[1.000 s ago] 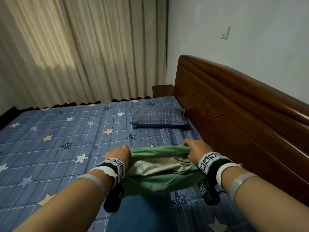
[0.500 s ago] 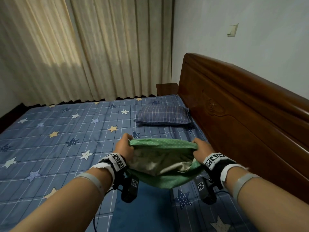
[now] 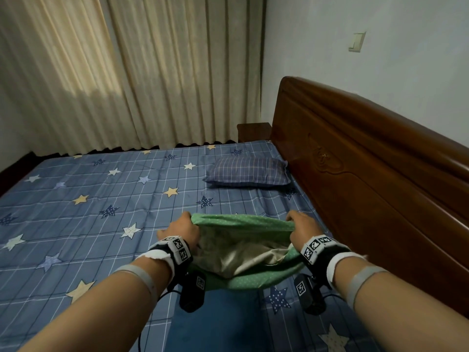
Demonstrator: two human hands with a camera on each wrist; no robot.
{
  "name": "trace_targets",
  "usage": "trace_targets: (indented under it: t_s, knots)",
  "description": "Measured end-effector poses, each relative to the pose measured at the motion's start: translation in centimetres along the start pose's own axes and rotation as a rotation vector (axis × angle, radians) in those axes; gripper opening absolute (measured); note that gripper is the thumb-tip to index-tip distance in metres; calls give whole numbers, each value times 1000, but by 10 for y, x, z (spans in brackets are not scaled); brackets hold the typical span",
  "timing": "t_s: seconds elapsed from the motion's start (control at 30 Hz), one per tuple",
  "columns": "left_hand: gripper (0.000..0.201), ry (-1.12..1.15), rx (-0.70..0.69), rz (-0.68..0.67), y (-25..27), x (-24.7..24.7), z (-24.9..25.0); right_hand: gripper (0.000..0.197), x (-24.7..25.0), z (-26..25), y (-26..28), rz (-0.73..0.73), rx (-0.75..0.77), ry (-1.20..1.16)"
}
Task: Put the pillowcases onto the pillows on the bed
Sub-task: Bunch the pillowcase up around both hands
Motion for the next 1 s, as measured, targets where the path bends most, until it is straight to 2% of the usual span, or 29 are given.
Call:
trace_targets:
  t_s: [0.07,0.17,0.27,0.4,0.5,0.57,0.63,0.7,0.77,0.87,1.0]
  knots:
    - [23,62,5,21,-5,1,1,37,-3,-1,-1,-30,4,-6]
    - [38,334,-30,55,-13,5,1,25,-8,-2,0,-89,35,6]
    - [35,460,-80,91,-17,8,0,15,-9,-3,2,-123,64,40]
    - [22,309,-204,94,-14,11,6,15,4,5,1,-56,-29,32]
    - [16,-27,-266,33,-4,7,10,21,24,4,4,72,-89,15]
    - [11,-203,-203,15,-2,3,3,32,41,-9,9,211,-47,-31]
    - [8,-236,-95,36,-1,7,-6,46,48,-24,11,280,46,-66]
    - [12,-135,-19,64,-2,14,-12,51,41,-27,8,244,106,-48]
    - [16,54,16,85,-5,21,-13,47,28,-22,5,142,133,-10]
    - [27,415,-82,125,-6,29,3,37,5,-17,4,0,168,121]
    - [41,527,-125,241,-2,41,16,25,-8,-12,-1,-40,139,154]
Point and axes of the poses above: each hand's wrist, its own y-axis away from the middle knuckle, its own x-axis out of the back of the hand, z = x × y, the point moved 7 cm from there along -y, towards the middle knuckle, and after that the axes turned 4 degrees about -x, right-handed, at the moved point
